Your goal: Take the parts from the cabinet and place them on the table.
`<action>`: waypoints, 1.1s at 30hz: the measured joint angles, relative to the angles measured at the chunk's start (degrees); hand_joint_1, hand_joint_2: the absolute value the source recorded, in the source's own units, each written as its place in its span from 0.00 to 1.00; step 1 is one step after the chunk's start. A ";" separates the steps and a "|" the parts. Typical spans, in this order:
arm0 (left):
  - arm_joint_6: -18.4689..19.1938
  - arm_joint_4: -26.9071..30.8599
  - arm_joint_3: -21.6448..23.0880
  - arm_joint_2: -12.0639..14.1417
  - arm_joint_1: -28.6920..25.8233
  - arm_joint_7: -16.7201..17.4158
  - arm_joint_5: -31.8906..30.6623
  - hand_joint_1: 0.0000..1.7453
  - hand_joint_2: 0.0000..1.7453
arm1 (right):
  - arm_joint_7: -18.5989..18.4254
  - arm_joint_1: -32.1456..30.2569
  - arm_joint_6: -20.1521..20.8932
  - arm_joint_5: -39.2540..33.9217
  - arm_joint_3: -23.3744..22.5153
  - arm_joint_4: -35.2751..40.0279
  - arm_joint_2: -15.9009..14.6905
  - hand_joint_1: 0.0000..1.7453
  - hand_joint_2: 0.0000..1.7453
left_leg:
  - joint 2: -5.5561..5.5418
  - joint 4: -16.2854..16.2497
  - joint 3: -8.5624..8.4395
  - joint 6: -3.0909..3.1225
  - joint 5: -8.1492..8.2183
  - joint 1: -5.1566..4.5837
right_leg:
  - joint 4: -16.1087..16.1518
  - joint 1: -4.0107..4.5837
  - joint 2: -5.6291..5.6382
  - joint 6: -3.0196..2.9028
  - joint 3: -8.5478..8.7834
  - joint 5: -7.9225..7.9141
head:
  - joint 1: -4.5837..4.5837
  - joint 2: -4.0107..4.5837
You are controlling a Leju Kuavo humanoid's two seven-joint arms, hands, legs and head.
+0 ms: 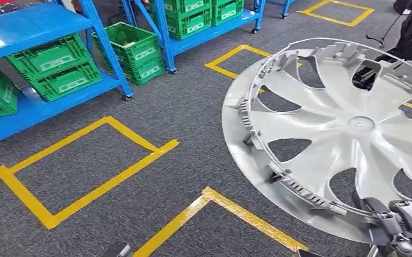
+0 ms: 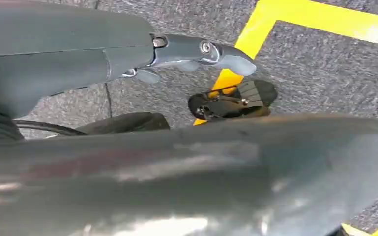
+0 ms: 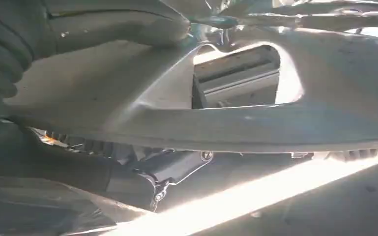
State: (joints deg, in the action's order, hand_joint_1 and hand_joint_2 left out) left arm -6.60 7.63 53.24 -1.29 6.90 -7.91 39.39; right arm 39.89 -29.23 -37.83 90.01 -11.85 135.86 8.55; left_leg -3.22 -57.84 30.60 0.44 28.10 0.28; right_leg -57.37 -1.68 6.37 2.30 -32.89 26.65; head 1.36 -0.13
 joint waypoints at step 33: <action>-0.28 0.02 0.00 -0.04 0.22 -0.04 0.09 0.00 0.00 | 0.00 -0.79 0.00 -0.02 -0.85 0.04 0.63 1.00 1.00 | 1.90 1.72 -0.93 0.71 -0.46 0.40 | -1.53 0.81 -2.45 -0.04 -1.89 0.76 | 0.11 0.00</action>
State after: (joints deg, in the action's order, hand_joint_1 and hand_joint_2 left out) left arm -6.89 7.65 53.24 -1.33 7.13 -7.96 39.47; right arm 39.89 -30.01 -37.83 89.98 -12.70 135.91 9.18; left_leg -1.32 -56.12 29.67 1.16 27.64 0.68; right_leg -58.90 -0.87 3.91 2.26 -34.78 27.40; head 1.47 -0.13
